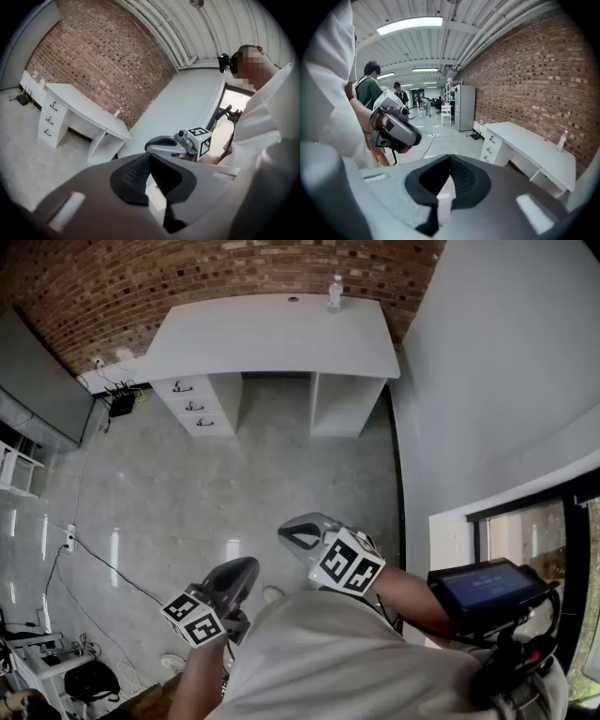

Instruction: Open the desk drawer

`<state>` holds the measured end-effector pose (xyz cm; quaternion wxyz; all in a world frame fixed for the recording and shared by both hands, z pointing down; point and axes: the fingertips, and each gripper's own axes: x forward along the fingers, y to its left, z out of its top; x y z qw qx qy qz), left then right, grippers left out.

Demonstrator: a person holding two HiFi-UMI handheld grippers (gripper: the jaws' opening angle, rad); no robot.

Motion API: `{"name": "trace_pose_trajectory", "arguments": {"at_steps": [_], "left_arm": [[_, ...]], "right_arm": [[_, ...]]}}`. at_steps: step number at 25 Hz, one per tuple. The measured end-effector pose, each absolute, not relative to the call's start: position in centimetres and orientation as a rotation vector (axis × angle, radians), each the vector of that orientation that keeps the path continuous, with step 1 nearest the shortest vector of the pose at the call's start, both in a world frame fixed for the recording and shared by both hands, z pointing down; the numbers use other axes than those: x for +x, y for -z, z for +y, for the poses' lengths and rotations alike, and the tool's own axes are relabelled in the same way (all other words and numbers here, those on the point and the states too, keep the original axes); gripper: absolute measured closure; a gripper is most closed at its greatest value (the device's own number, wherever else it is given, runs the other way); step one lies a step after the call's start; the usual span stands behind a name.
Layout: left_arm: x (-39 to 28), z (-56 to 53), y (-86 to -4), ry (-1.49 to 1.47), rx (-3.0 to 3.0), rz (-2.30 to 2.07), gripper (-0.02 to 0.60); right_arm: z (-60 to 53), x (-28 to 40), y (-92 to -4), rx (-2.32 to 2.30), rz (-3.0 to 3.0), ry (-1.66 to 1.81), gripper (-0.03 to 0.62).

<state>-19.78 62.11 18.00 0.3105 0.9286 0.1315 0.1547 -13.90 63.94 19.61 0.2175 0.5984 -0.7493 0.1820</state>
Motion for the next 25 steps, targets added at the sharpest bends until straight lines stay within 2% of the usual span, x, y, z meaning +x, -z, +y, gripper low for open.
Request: {"name": "trace_pose_trajectory", "arguments": {"at_steps": [6, 13, 25], "left_arm": [[-14.4, 65.5, -18.0, -0.408, 2.484, 0.357, 0.577], [-11.4, 68.2, -19.1, -0.469, 2.505, 0.319, 0.577], [-10.5, 62.0, -20.6, -0.392, 2.454, 0.123, 0.577]], "right_arm": [[68.4, -9.4, -20.4, 1.691, -2.081, -0.511, 0.592], [72.0, -6.6, -22.3, 1.71, -2.122, -0.557, 0.591], [66.6, -4.5, -22.8, 1.642, -2.177, -0.554, 0.572]]}}
